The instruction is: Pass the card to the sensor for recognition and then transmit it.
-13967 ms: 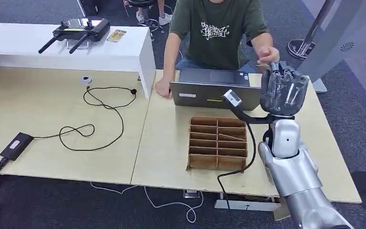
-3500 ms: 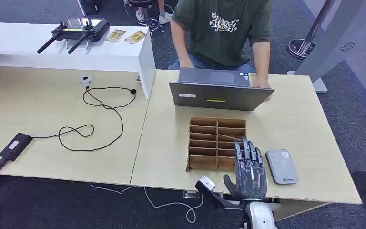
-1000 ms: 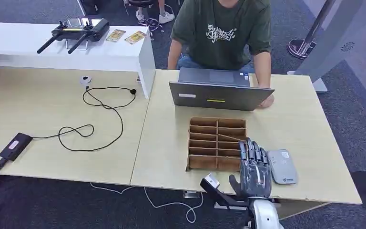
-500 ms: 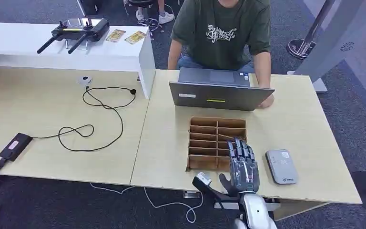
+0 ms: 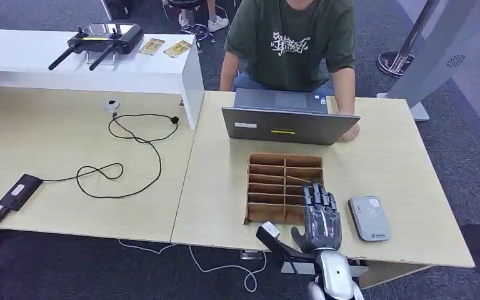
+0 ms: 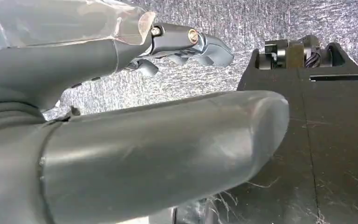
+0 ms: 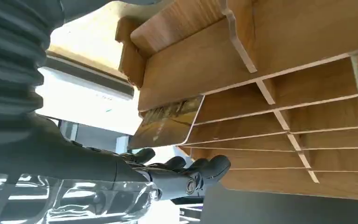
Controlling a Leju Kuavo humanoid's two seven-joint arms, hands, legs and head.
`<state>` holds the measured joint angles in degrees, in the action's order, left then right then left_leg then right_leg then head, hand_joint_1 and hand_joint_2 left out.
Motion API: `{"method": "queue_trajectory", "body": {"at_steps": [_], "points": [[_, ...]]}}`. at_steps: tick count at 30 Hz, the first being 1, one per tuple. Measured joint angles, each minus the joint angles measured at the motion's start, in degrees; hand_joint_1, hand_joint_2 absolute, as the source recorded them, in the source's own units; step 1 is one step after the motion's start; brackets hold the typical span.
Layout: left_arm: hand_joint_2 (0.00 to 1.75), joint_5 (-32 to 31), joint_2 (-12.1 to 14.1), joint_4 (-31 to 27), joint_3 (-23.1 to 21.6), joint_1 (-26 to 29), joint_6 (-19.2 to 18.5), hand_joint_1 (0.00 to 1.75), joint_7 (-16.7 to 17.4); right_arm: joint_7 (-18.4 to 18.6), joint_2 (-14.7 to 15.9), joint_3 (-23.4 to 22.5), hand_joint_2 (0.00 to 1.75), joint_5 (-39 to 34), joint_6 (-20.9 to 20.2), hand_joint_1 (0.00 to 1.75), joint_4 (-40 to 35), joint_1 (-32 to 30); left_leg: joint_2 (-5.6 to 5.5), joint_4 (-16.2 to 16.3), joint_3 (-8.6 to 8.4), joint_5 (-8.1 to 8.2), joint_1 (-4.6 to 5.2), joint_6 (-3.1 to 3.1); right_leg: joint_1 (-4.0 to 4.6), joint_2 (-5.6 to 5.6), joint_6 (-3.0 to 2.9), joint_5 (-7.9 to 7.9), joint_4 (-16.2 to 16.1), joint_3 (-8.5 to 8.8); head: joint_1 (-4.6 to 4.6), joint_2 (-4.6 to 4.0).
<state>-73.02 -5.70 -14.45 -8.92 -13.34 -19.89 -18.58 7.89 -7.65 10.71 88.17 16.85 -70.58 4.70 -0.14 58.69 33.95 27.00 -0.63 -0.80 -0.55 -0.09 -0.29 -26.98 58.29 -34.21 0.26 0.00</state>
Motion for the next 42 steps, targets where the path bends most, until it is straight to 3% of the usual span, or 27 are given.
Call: {"method": "queue_trajectory", "body": {"at_steps": [15,42], "points": [[0.0,0.0,0.0,0.0,-0.1,0.1,0.7,0.0,-0.4,4.7,2.5,2.4,1.75,0.0,-0.2,0.0,-5.1,-0.4,0.0,0.0,0.0,0.0,0.0,0.0,0.0,0.0,0.0,0.0,0.0,0.0,-0.02,0.0],[0.0,0.3,0.1,0.0,-0.1,0.2,1.2,0.0,-0.7,3.3,3.0,3.0,1.75,0.0,-2.2,0.0,-6.1,-1.1,-0.01,0.0,0.0,0.0,0.0,0.0,0.0,0.0,0.0,0.0,0.0,0.0,0.0,0.0]]}}
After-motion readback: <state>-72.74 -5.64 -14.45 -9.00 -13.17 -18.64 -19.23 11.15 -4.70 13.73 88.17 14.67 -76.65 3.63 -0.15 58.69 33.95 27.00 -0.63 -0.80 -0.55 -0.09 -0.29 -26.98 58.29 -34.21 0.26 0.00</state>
